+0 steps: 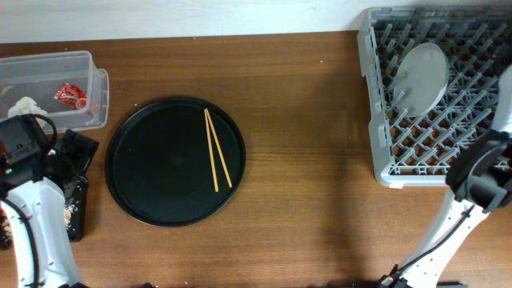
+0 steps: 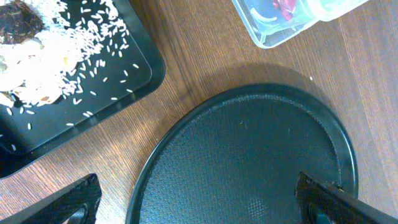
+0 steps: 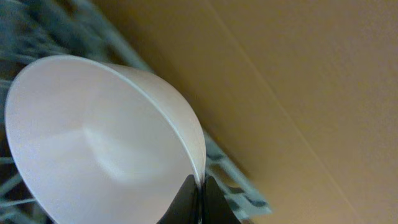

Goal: Sort waste into correct bins and load items into the dishwasher rack
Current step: 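Carry the white bowl to the rack and release it with the right gripper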

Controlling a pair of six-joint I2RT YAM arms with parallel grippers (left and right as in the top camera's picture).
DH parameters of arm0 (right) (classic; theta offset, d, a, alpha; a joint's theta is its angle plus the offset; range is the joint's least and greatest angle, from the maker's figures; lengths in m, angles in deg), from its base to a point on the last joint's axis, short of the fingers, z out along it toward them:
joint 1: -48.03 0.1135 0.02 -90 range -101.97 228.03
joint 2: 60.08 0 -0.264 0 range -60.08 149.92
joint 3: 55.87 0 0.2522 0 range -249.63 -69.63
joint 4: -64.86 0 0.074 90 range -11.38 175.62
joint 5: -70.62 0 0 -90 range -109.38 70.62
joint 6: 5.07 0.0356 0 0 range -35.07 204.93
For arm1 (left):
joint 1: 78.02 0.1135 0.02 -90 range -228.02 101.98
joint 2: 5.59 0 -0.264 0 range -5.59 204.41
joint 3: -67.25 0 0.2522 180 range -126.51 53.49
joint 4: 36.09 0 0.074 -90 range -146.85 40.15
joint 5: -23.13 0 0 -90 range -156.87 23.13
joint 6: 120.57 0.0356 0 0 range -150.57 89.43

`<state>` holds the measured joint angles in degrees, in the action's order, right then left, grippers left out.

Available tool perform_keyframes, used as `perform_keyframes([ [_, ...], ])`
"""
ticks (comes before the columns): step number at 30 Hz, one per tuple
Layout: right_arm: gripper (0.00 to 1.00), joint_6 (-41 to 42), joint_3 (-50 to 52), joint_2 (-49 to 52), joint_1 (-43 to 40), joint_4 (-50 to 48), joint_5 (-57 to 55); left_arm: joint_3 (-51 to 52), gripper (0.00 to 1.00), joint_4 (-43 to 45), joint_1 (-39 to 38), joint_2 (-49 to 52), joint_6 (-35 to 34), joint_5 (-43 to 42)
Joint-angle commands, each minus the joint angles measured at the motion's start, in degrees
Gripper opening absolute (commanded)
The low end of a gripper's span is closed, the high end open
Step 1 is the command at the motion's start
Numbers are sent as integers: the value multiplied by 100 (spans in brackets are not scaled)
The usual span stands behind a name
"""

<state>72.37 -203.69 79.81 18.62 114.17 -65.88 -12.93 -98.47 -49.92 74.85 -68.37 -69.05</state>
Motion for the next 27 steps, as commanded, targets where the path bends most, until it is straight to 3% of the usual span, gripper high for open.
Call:
perform_keyframes([
  [1, 4, -341, 48, 46, 387, -59, 133, -17, 99, 9, 20, -96, -55, 0],
  [5, 4, -656, 125, 107, 463, -46, 11, -17, 99, 9, 20, -96, -55, 0],
  [9, 4, -964, 131, 105, 385, -835, -1165, -15, 99, 9, 20, -96, -55, 0],
  [17, 4, -1119, 455, 107, 55, -793, -601, -17, 99, 9, 20, -96, -55, 0],
  [27, 4, -1095, 629, 105, 396, -608, -476, -17, 99, 9, 20, -96, -55, 0],
])
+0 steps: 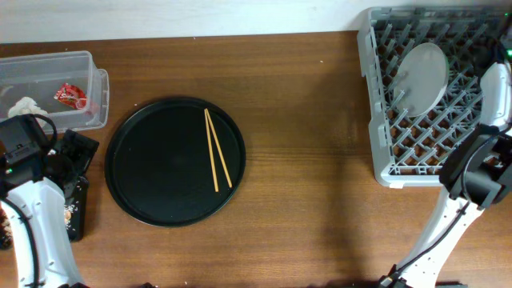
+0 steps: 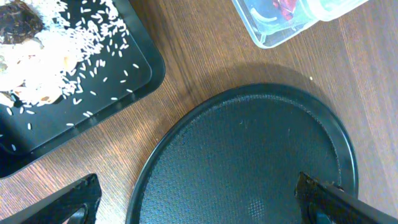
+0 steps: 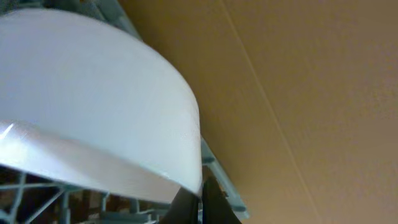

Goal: Sort waste into correct bins and load items into the dishwasher rack
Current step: 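Carry the white bowl to the rack and release it with the right gripper, then reach the right gripper to the chopsticks and grasp one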

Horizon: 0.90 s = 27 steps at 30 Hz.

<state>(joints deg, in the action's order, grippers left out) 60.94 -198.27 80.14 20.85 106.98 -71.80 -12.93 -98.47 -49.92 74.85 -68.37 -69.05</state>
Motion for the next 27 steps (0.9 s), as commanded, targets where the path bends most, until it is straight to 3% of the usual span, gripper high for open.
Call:
perform_keyframes([
  [1, 4, 173, 87, 72, 240, 192, 114, -17, 99, 9, 20, -96, -55, 0],
  [4, 4, 640, 85, 72, 450, 527, 118, -17, 99, 9, 20, -96, -55, 0],
  [6, 13, 874, 81, 61, 623, 745, 116, -17, 99, 9, 20, -96, -55, 0],
  [7, 31, 1043, 81, 37, 702, 837, 79, -17, 99, 9, 20, -96, -55, -2],
  [10, 42, 1572, 55, -116, 844, 1139, 76, -17, 99, 9, 20, -96, -55, -2],
  [11, 52, 1812, 35, -181, 848, 1239, 79, -15, 99, 9, 20, -96, -55, 0],
  [12, 69, 2190, 33, -321, 848, 1377, 81, -17, 99, 9, 20, -96, -55, 0],
  [15, 73, 2778, 33, -789, 831, 1600, 291, -17, 99, 9, 20, -96, -55, 0],
  [17, 84, 2776, 33, -1237, 833, 1698, 846, -15, 99, 9, 20, -96, -55, 0],
  [22, 90, 2791, 33, -2076, 901, 2162, 1235, -17, 99, 9, 20, -96, -55, 0],
  [23, 99, 2791, 33, -2190, 935, 2319, 1486, -17, 99, 9, 20, -96, -55, 0],
  [27, 98, 2791, 33, -2328, 1255, 3536, 5230, -17, 99, 9, 20, -96, -55, 0],
])
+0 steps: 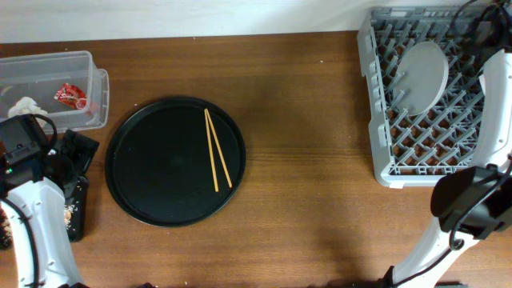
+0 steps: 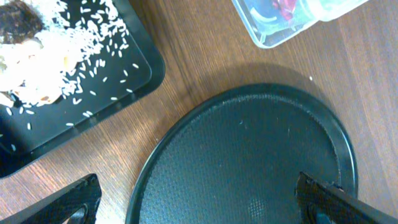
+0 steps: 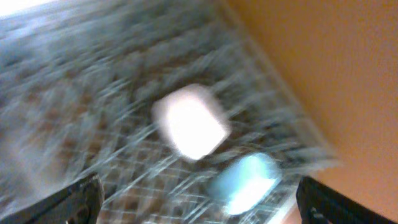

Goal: Sort waste into correct bins and load items into the dishwasher rack
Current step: 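Reach the right gripper to the chopsticks and grasp one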

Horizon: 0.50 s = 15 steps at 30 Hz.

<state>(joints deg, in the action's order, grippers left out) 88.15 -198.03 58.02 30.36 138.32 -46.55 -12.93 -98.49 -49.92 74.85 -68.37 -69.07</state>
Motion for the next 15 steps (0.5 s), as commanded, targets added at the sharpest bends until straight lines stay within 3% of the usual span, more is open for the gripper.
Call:
perform_keyframes([
  [1, 98, 70, 11, -111, 393, 540, 3694, -17, 99, 11, 20, -96, -55, 2],
  [2, 98, 70, 9, -114, 560, 564, 5589, -17, 99, 11, 20, -96, -55, 2],
  [4, 98, 70, 9, -114, 848, 479, 7571, -17, 99, 11, 20, -96, -55, 2],
  [6, 98, 74, 9, -114, 1427, 426, 8028, -17, 99, 11, 20, -96, -55, 0],
  [10, 98, 1202, 11, -85, 3206, 656, 4529, -17, 99, 11, 20, -96, -55, 2],
  [12, 98, 1421, 26, 7, 4098, 592, 3342, -17, 99, 11, 20, -96, -55, 2],
  [15, 98, 1425, 28, 166, 4990, 345, 3254, -17, 99, 11, 20, -96, -55, 2],
])
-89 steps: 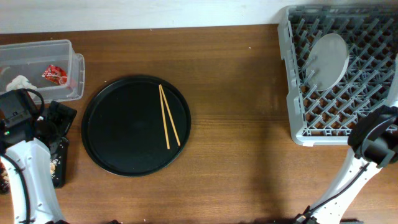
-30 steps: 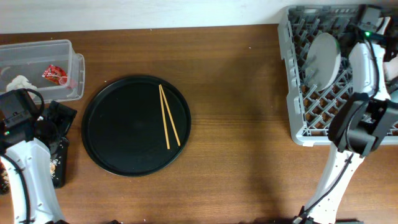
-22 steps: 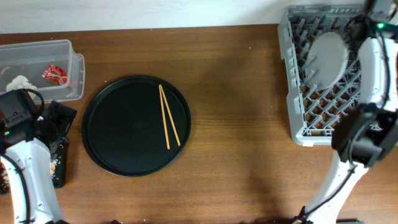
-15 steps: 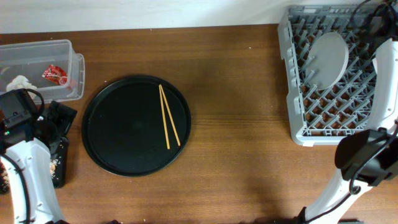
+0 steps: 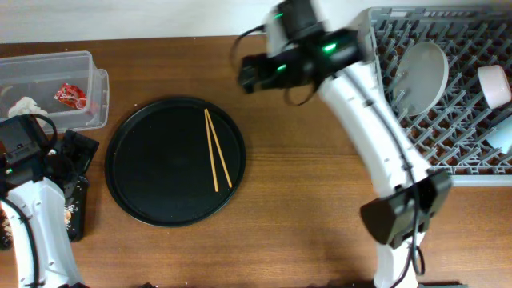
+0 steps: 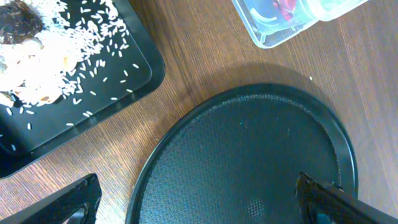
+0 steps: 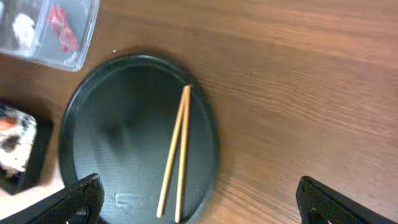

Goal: Sort waste into correct bins and load items into the dishwasher rack
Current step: 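Reach the right gripper to the chopsticks and grasp one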

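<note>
Two wooden chopsticks (image 5: 216, 150) (image 7: 177, 155) lie side by side on the round black tray (image 5: 128, 188) (image 7: 93, 124) (image 6: 249, 155). My right gripper (image 5: 248, 74) (image 7: 202, 205) hangs open and empty over the table just beyond the tray's far right rim. At the far right, the grey dishwasher rack (image 5: 448, 120) holds a grey plate (image 5: 424, 72), a white cup (image 5: 494, 84) and a pale blue item (image 5: 500, 132). My left gripper (image 5: 78, 150) (image 6: 199, 202) is open and empty above the tray's left edge.
A clear bin (image 5: 48, 60) (image 7: 50, 31) (image 6: 286, 18) with a red wrapper (image 5: 70, 96) and white tissue stands at the back left. A black rectangular tray (image 6: 93, 81) (image 5: 78, 210) (image 7: 18, 149) with rice and food scraps sits at the left edge.
My right gripper, open above the rack's far right part, has moved left and is now over the table by the round tray, with the chopsticks in its view. The left arm has not moved.
My right gripper was first shut on the rim of the white cup at the rack, and still held it a moment later. Then it was open above the rack with the cup lying there. Now it is by the round tray. The left arm stayed put throughout.
</note>
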Controlling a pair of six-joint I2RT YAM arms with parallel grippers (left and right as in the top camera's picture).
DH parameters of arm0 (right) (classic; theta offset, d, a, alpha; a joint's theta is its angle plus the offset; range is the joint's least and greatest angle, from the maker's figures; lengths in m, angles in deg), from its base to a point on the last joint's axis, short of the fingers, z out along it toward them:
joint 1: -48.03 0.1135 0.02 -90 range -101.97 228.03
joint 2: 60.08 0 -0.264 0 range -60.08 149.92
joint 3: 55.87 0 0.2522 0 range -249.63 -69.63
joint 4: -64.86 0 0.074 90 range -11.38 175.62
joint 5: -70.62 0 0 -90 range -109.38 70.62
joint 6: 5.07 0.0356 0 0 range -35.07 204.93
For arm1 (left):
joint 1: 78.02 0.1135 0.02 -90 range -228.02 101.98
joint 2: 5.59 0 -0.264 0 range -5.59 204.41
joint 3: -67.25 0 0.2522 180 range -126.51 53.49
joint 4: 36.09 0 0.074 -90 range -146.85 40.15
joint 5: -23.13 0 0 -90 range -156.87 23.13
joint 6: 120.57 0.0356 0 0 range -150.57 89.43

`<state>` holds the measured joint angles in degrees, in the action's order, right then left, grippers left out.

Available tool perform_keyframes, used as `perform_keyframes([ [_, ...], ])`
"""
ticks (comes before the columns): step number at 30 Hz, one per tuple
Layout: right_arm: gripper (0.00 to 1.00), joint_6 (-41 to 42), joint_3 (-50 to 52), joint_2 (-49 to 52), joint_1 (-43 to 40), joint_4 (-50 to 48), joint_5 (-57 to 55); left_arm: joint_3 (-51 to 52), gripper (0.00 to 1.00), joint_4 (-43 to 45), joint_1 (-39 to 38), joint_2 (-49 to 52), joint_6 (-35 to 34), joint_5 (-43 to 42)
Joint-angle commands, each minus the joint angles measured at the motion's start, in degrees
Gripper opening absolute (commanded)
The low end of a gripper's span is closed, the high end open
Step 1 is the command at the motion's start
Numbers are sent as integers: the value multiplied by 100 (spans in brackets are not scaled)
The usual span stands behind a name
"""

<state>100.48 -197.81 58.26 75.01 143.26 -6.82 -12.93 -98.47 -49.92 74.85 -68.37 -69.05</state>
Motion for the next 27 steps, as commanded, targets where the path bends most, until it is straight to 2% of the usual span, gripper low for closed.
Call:
perform_keyframes([
  [1, 98, 190, 9, 208, 717, -214, -723, -17, 99, 9, 20, -96, -55, 0],
  [2, 100, 190, 17, 321, 962, -271, -726, -17, 99, 9, 20, -96, -55, 0],
  [4, 68, 195, 33, 732, 1373, -295, -1016, -17, 99, 9, 20, -96, -55, -2],
  [8, 54, 678, 37, 1543, 1576, -382, -1198, -17, 99, 9, 20, -96, -55, 0],
  [12, 47, 1274, 48, 2155, 1582, -291, -1110, -17, 99, 9, 20, -96, -57, 0],
  [14, 45, 1305, 74, 2236, 1580, -249, -1113, -17, 99, 9, 20, -96, -55, 0],
  [17, 33, 1309, 103, 2358, 1576, -297, -1115, -17, 99, 9, 20, -96, -55, 0],
  [27, 32, 1349, 129, 2688, 1580, -358, -1287, -17, 99, 9, 20, -96, -55, 0],
])
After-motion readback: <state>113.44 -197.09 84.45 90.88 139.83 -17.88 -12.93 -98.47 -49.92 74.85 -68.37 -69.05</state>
